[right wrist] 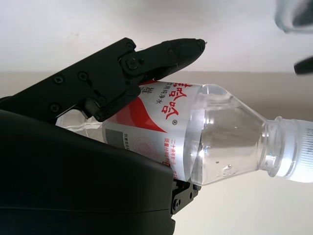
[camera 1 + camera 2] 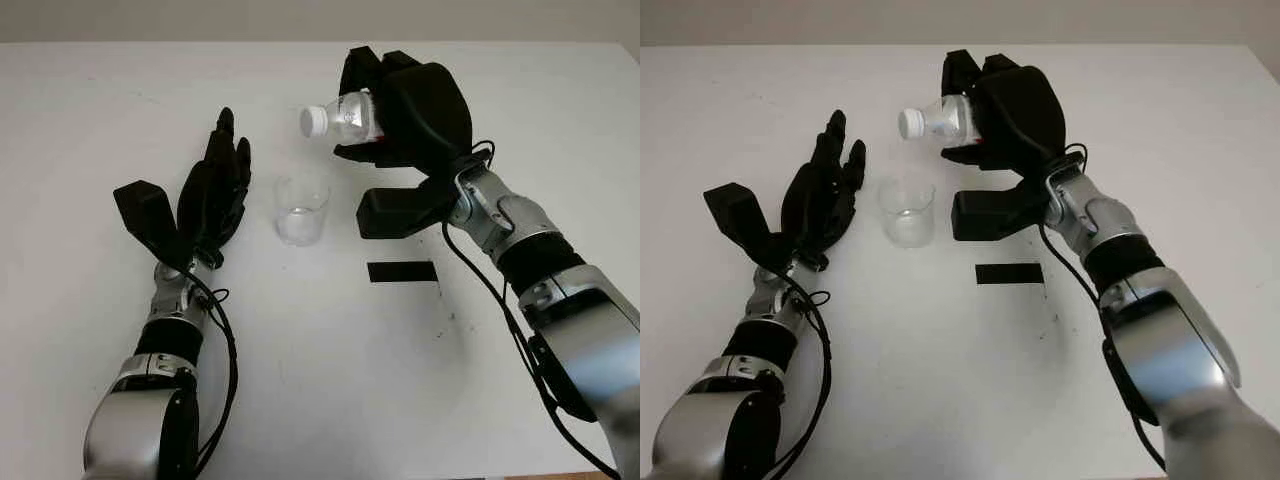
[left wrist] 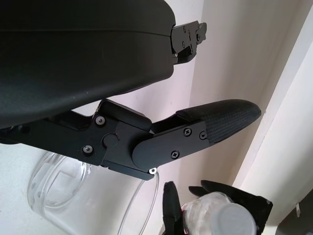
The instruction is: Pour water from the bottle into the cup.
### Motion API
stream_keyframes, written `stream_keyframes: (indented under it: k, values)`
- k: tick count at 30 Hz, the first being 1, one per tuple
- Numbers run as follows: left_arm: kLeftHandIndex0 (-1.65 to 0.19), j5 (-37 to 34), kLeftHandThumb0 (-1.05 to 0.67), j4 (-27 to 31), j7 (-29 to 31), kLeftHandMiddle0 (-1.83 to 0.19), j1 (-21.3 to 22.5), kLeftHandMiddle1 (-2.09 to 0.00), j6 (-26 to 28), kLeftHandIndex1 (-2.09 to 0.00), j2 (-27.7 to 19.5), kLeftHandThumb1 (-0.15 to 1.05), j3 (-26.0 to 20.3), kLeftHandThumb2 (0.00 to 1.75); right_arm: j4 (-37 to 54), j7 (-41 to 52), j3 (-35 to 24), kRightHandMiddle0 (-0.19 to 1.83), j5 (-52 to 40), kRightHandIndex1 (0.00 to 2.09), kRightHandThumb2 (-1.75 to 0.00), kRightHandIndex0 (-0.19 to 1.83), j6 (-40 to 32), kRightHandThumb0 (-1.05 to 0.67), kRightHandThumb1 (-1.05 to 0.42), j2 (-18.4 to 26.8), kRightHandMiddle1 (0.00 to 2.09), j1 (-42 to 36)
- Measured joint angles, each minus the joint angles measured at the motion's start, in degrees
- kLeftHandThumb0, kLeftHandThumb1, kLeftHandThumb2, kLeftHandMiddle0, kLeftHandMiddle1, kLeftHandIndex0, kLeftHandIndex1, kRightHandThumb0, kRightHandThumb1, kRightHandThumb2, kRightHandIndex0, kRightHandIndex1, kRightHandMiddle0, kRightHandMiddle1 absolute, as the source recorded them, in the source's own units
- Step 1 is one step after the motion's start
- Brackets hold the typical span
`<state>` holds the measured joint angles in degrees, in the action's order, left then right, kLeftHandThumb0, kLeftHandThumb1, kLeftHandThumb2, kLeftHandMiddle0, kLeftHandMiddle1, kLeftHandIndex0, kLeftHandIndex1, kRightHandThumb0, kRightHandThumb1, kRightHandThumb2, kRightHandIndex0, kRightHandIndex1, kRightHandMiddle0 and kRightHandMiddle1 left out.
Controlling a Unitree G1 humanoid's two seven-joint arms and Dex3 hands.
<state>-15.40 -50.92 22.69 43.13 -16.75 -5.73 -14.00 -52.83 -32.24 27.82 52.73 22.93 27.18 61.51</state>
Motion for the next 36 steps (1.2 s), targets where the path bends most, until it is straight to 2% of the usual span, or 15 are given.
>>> stream_keyframes:
  k: [5, 23, 27, 28, 31, 36]
  values:
    - [0.19, 0.3, -0.85, 0.2, -0.8, 0.19, 0.0, 0.00, 0.3, 0.00, 0.1, 1.05, 0.1, 0.80, 0.2, -1.7, 3.0, 0.86, 4.8, 2.09, -0.34, 1.24, 0.6, -0.51, -1.05, 2.3, 2.09, 1.3]
    - [0.19, 0.3, -0.84, 2.0, -2.3, 0.19, -0.6, 0.00, 1.2, 0.00, 0.7, 1.05, 0.5, 0.80, -0.3, -8.8, 9.6, 0.85, 12.5, 2.09, -0.39, 1.36, 4.0, -0.50, -1.05, 3.1, 2.09, 4.8]
    - [0.19, 0.4, -0.84, 2.1, -2.2, 0.19, -0.8, 0.00, 1.1, 0.00, 0.8, 1.05, 0.6, 0.81, -0.5, -13.0, 12.5, 0.69, 17.1, 2.09, -0.41, 1.31, 2.4, -0.51, -1.05, 3.2, 2.09, 6.3]
    - [0.19, 0.4, -0.84, 2.2, -2.2, 0.19, -0.8, 0.00, 1.1, 0.00, 0.8, 1.05, 0.6, 0.81, -0.5, -14.9, 13.6, 0.54, 19.1, 2.09, -0.39, 1.27, 1.3, -0.51, -1.05, 3.3, 2.09, 6.8]
    - [0.19, 0.4, -0.84, 2.4, -2.2, 0.19, -0.9, 0.00, 1.1, 0.00, 0.8, 1.05, 0.8, 0.81, -0.6, -20.4, 17.1, 0.31, 24.5, 2.09, -0.29, 1.21, -1.6, -0.52, -1.05, 3.9, 2.02, 8.1]
    - [0.19, 0.3, -0.85, 2.4, -2.1, 0.19, -1.0, 0.00, 1.1, 0.00, 0.8, 1.05, 0.8, 0.79, -1.8, -26.2, 20.3, 0.29, 27.9, 2.09, -0.27, 1.20, -3.5, -0.51, -1.05, 4.3, 2.07, 9.1]
